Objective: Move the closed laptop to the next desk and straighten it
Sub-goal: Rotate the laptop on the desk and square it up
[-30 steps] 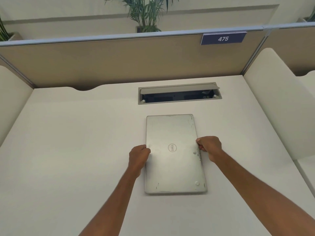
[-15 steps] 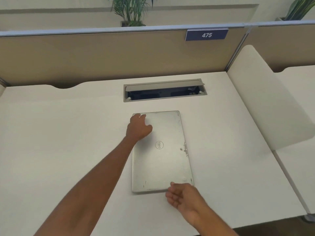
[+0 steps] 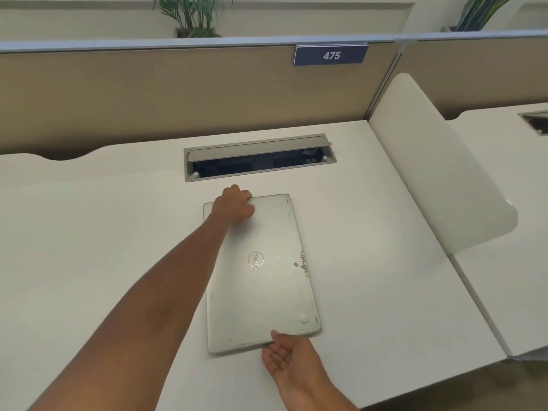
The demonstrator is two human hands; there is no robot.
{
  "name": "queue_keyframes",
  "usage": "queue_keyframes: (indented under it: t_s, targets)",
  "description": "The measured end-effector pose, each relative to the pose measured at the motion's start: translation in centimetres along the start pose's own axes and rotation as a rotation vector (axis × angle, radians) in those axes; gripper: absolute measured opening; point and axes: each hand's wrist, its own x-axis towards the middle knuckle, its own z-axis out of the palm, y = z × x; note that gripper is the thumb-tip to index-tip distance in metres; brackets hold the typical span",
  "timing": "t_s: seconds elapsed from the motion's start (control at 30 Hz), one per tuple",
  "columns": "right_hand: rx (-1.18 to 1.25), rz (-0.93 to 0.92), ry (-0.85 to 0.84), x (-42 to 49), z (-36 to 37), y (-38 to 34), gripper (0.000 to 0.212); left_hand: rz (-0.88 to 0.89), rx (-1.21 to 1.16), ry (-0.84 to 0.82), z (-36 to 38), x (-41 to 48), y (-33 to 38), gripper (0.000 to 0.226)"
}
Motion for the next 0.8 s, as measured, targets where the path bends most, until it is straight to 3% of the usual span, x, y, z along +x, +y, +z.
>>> queue_keyframes:
  t_s: [0.23,0.8]
  targets:
    - [0.065,-0.037,0.053,0.8,-0.3,0.3,0.023,0.003,-0.029,-0.007,-0.2,0.9,-0.2,0.048]
    - [-0.239,-0.348,0.247,2.6,-2.5,-5.3,0.003,-0.084,-0.16,0.044,-0.1,-1.8,-5.6,0.048]
